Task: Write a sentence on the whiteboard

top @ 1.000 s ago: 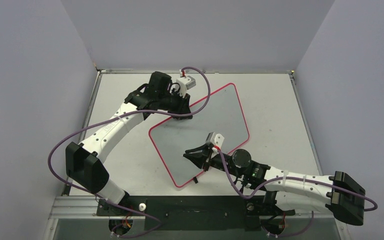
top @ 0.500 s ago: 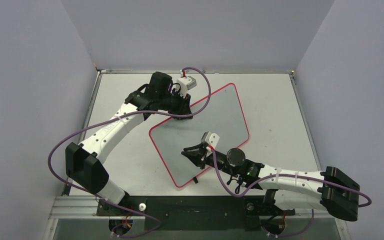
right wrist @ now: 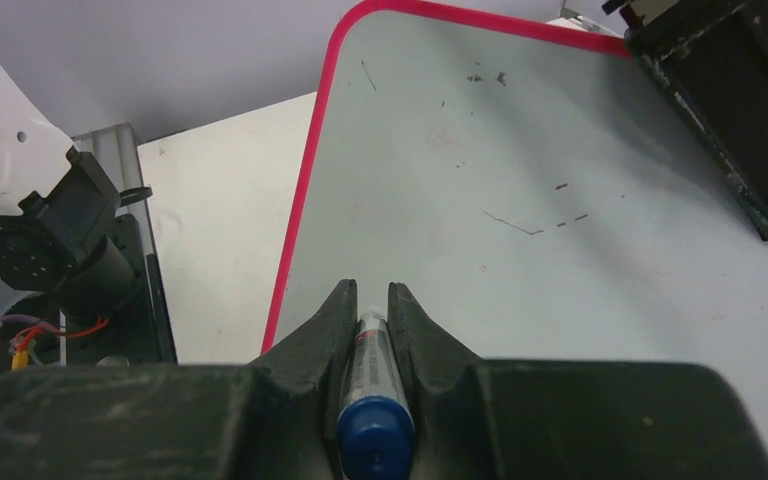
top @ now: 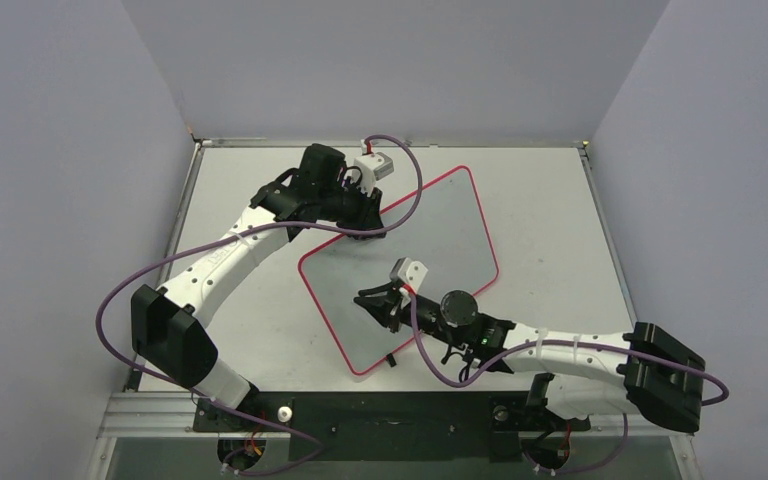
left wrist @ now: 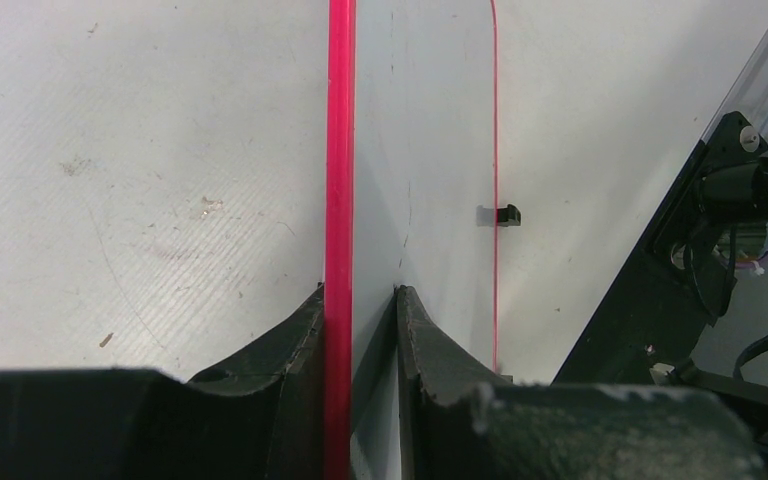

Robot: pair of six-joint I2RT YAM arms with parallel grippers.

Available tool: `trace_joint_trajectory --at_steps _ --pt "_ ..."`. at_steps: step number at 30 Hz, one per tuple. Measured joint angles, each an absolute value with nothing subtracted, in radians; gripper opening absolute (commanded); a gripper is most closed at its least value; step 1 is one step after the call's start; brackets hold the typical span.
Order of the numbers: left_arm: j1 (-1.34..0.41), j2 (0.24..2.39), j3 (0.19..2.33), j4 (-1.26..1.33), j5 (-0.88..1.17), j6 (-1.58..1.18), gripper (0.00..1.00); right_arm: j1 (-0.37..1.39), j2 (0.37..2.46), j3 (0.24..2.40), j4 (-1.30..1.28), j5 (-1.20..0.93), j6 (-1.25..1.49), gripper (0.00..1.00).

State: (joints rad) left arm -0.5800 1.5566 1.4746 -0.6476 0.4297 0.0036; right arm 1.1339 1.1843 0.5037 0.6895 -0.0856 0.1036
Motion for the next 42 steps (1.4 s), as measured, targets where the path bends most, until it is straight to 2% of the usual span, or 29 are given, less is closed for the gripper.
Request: trace_joint_trajectory --at_steps 23,42 --pt "-0.582 1.557 1.475 -0.647 0.422 0.004 0.00 1.147 1.307 0.688 0.748 -0.056 0.086 0.00" --pt "-0.584 1.557 1.475 -0.646 0.418 0.004 0.00 1.166 1.377 0.667 0.847 0.052 0.071 0.00"
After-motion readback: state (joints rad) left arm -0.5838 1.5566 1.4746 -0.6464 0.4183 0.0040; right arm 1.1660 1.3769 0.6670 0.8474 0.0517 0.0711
